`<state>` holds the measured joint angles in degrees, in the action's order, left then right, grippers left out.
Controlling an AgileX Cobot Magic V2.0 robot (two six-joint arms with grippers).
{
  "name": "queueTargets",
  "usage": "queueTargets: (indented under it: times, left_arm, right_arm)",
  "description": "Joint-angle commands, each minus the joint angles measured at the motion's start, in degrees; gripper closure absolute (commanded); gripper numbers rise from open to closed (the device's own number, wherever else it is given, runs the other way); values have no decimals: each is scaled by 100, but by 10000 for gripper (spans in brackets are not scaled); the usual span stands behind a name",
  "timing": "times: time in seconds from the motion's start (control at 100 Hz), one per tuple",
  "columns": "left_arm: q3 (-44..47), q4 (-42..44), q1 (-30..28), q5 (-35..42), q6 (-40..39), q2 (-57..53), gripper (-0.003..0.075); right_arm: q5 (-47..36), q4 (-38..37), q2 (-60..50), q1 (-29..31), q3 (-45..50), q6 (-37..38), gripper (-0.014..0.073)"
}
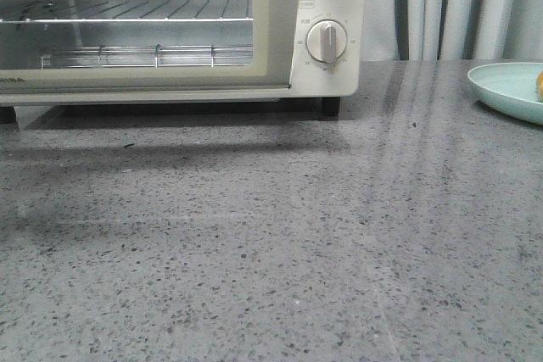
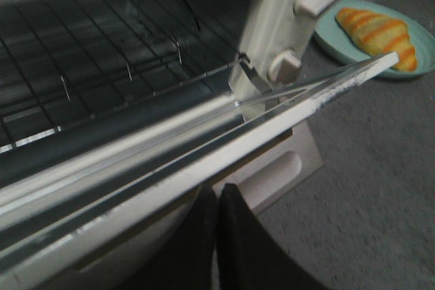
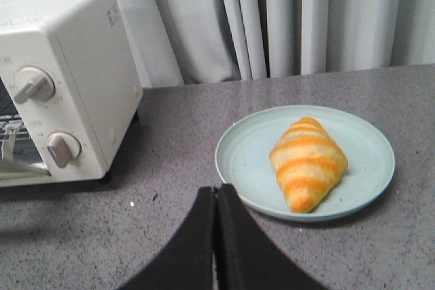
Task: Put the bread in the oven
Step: 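Pull the oven door handle down with the left gripper to open it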
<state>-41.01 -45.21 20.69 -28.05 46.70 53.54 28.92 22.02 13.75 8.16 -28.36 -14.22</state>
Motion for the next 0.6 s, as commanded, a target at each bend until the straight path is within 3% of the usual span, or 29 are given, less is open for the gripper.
queueTargets:
  times: [0.0, 0.22, 0.36, 0.59]
  left_arm:
    - [228, -108, 32, 119, -99, -387, 742]
    - [1249, -56, 32, 267, -99, -572, 742]
    - [1377, -56, 32, 362, -99, -572, 742]
    - [1210, -341, 32, 211, -99, -980, 742]
  right_arm:
    - [-478, 62, 271, -19, -383, -32, 662]
    - [-603, 62, 833, -19, -894, -32, 662]
    - [-511, 62, 1116, -59, -1200, -32, 662]
    - [830, 62, 2521, -352, -2098, -32, 652]
